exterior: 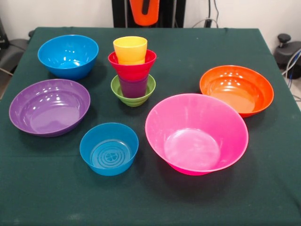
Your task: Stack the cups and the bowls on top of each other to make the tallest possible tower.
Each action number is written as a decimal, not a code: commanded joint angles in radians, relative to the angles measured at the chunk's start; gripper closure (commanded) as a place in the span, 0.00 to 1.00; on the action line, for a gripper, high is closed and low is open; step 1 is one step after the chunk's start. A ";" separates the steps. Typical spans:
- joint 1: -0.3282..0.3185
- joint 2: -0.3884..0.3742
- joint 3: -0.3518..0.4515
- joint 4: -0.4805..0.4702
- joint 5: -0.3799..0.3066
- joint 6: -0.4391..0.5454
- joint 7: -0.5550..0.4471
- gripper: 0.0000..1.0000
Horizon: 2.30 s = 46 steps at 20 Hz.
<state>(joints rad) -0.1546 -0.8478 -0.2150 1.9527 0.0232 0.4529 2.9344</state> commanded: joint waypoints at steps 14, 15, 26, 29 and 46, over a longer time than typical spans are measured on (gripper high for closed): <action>-0.047 0.062 0.072 -0.160 -0.012 0.191 -0.043 1.00; -0.046 0.068 0.073 -0.159 -0.016 0.179 -0.041 1.00; -0.069 0.130 0.078 -0.214 -0.036 0.145 -0.039 1.00; -0.045 0.141 0.066 -0.225 -0.033 0.147 -0.011 1.00; -0.028 0.176 0.046 -0.254 -0.045 0.138 -0.036 1.00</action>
<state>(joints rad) -0.1860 -0.7315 -0.2292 1.7391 0.0226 0.5653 2.9344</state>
